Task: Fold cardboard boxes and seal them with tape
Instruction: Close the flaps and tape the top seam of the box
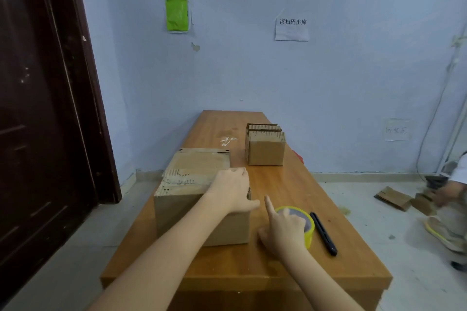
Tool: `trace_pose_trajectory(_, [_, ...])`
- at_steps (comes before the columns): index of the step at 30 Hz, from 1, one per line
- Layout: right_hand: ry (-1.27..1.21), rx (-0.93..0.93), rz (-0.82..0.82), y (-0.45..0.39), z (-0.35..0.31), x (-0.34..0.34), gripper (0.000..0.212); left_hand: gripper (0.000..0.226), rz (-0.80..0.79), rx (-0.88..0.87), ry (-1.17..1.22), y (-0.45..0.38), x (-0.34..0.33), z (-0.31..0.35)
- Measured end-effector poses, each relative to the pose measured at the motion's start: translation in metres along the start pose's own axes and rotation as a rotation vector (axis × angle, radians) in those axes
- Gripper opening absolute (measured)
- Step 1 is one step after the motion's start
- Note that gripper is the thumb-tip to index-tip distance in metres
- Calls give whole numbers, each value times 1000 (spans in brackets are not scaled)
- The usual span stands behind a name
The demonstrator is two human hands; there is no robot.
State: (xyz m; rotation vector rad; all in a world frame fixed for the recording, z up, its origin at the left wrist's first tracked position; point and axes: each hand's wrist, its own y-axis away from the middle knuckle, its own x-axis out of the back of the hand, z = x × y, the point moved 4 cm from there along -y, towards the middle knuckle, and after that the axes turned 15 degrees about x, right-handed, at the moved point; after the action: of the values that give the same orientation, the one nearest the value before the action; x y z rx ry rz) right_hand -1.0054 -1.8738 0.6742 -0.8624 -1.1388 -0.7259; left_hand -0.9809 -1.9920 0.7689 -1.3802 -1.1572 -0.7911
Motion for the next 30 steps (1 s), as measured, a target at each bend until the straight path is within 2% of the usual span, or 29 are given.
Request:
trace_pose_trajectory(1, [22, -26, 28, 1, -2, 8, 72, 73, -31, 13, 81, 2, 0, -6])
trace_pose_trajectory(3, [-31, -43, 254, 3, -6, 34, 59, 57, -128, 59, 311, 7, -3, -23])
trace_pose_trajectory(5, [-239, 58, 499, 2, -15, 64, 46, 41, -194, 96, 543, 11, -7, -38])
trace_pose_trajectory(6, [-374, 128, 506, -3, -19, 75, 44, 37, -195, 86, 591, 13, -9, -43])
trace_pose_trajectory(9, [-711, 301, 269, -23, -39, 84, 43, 41, -192, 35, 614, 15, -16, -45])
trace_pose_trajectory(11, [-831, 324, 200, -30, -49, 75, 46, 47, -195, 42, 599, 17, -18, -44])
trace_pose_trajectory(16, [-735, 278, 195, -33, -48, 64, 49, 50, -109, 49, 325, 27, -14, -53])
trace_pose_trajectory(19, [-650, 299, 177, -33, -47, 65, 49, 54, -98, 76, 249, 37, -14, -77])
trace_pose_trajectory(24, [-612, 331, 190, -35, -46, 66, 47, 49, -152, 184, 417, 66, -20, -145])
trace_pose_trajectory(30, [-508, 363, 185, -35, -43, 72, 45, 44, -150, 110, 779, 77, -34, -165])
